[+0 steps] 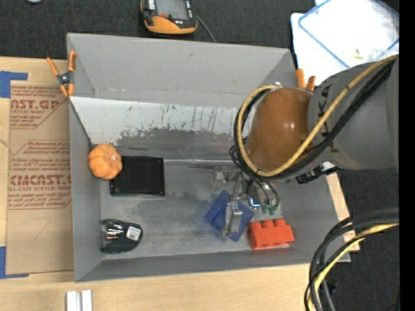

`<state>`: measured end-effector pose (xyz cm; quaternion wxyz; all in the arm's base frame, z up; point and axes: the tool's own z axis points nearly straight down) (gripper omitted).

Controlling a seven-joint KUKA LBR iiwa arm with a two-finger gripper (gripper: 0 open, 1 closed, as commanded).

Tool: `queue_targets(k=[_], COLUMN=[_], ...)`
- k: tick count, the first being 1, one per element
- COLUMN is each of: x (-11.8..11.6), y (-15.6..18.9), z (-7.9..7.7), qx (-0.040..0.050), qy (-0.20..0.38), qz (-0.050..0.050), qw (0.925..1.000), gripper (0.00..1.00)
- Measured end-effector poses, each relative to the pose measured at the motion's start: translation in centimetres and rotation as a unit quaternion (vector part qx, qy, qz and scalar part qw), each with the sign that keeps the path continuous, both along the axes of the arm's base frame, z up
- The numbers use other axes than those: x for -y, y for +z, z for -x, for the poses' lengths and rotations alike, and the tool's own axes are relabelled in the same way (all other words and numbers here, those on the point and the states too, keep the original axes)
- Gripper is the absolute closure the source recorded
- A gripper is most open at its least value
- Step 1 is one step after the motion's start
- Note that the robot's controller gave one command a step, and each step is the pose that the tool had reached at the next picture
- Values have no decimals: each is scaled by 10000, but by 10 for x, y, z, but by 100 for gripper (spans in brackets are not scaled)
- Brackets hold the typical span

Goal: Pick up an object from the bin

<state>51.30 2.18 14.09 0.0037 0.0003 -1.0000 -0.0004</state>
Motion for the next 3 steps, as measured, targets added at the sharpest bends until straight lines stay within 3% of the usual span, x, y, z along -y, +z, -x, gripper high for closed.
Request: queue_targets(k=[1,2,3], x=[0,33,26], y=[4,-71,-71], z=[-2,11,13], qx=[39,22,96], qy=[-2,22,-605], qz=[-2,-1,-17], qw=[10000,10000,9981], gripper=[0,0,0])
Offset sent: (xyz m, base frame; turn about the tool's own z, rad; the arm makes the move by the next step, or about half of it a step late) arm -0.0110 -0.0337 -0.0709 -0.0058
